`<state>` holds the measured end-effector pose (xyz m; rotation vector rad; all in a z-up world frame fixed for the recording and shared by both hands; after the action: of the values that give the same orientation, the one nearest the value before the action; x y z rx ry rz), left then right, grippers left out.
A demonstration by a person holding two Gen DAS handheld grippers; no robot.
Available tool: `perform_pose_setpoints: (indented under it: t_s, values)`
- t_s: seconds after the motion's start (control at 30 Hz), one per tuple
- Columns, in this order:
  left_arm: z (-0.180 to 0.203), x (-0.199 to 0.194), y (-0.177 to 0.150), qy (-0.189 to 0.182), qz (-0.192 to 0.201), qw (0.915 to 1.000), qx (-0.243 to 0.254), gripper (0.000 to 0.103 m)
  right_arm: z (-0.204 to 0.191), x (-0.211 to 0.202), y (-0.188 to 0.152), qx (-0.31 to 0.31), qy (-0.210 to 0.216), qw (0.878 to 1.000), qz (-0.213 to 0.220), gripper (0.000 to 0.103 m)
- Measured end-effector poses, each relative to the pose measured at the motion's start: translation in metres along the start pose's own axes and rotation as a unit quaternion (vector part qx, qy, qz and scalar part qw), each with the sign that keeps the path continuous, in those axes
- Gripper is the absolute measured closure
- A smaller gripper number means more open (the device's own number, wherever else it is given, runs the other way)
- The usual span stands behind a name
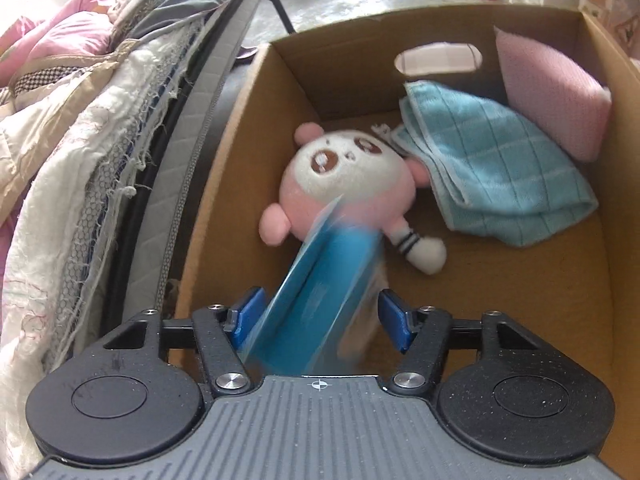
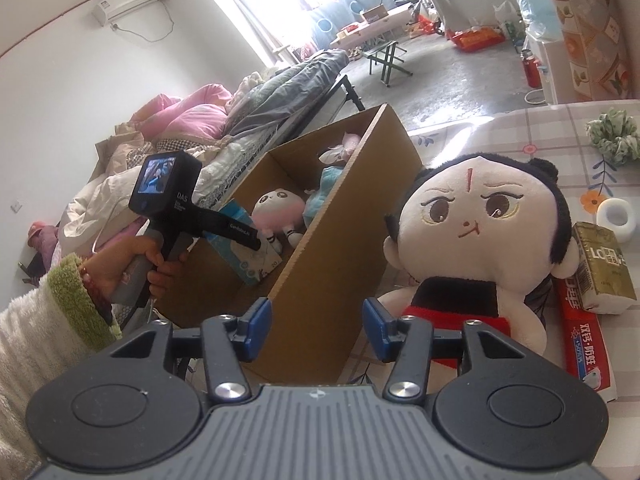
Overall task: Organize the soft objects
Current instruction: 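Lower the blue box into the cardboard box and open the left gripper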
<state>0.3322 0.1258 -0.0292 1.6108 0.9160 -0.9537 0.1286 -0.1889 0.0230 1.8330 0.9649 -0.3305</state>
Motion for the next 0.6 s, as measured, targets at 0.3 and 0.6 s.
perform_pose_setpoints:
  t_s: [0.3,0.6]
  values:
    - [-0.002,0.001,0.006,0.06,0.016,0.998,0.009,0.054,0.002,-0.001,0.0,0.001,-0.002,1.0,-0.002,0.05]
    - [-0.005,-0.012,0.015,0.108,0.06,0.9917,0.037,0.056,0.0,0.002,-0.003,0.003,-0.001,1.0,-0.006,0.05]
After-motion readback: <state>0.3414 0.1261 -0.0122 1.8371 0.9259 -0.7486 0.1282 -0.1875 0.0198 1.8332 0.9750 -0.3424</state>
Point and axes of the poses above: each gripper's, at about its wrist camera, not at the fingertips, and x roughly the way its jaws point, z to its right, y to its top, the point moved 3 cm from there along x, roughly the way its jaws point, and after that the axes turned 10 degrees about -y, right-handed, at the moved point
